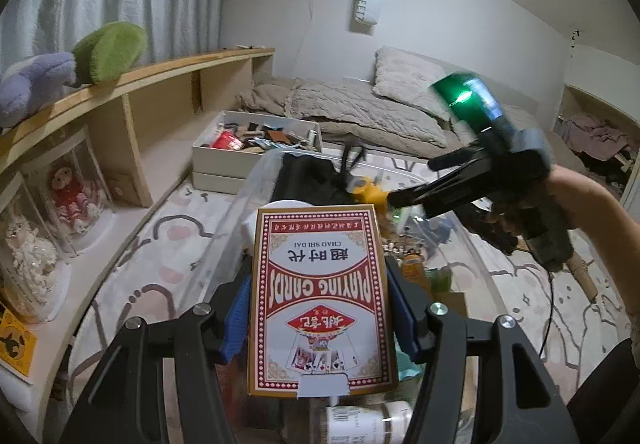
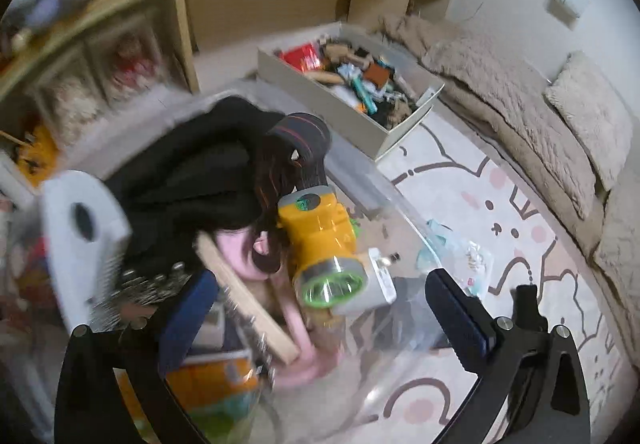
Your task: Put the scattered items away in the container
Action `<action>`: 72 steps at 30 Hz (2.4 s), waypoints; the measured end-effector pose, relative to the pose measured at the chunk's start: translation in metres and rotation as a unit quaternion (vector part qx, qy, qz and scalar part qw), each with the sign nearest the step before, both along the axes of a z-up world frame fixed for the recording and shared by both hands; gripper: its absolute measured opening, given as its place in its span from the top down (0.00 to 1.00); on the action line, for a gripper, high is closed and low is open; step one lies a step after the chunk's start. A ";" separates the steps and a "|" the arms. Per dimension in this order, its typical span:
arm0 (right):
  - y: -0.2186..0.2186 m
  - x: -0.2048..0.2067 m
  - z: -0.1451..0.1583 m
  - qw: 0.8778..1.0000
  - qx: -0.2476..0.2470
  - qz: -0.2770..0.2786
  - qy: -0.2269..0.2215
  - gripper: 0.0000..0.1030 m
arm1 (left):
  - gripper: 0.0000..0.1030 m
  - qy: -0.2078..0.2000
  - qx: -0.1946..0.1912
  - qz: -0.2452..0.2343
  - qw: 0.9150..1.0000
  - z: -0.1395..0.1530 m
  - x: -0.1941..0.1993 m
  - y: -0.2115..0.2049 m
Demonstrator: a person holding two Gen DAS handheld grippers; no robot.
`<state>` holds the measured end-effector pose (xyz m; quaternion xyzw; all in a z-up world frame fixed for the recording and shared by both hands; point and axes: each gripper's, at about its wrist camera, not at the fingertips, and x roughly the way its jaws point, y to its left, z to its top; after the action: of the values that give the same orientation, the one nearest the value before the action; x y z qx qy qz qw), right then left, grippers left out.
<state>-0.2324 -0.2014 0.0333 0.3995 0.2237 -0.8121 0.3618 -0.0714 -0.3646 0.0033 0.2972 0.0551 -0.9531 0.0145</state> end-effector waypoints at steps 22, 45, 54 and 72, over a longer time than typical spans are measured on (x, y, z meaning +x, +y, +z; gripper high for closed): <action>0.173 0.069 0.047 0.984 -0.157 -0.063 0.054 0.00 | 0.42 -0.094 0.021 -0.085 0.992 0.019 -0.110 0.085; 0.231 0.108 0.049 0.980 -0.179 -0.062 0.067 0.00 | 0.14 -0.200 -0.064 -0.056 0.976 -0.030 -0.195 0.127; 0.235 0.109 0.047 0.980 -0.177 -0.067 0.063 0.00 | 0.13 -0.188 -0.057 -0.039 0.980 -0.014 -0.190 0.113; 0.232 0.108 0.039 0.983 -0.159 -0.069 0.053 0.00 | 0.13 -0.222 -0.056 -0.066 0.971 -0.033 -0.175 0.116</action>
<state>-0.1246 0.0303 0.0723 0.3083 0.0825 -0.8803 0.3512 -0.2467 -0.2489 -0.0302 0.5028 -0.0225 -0.8639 -0.0201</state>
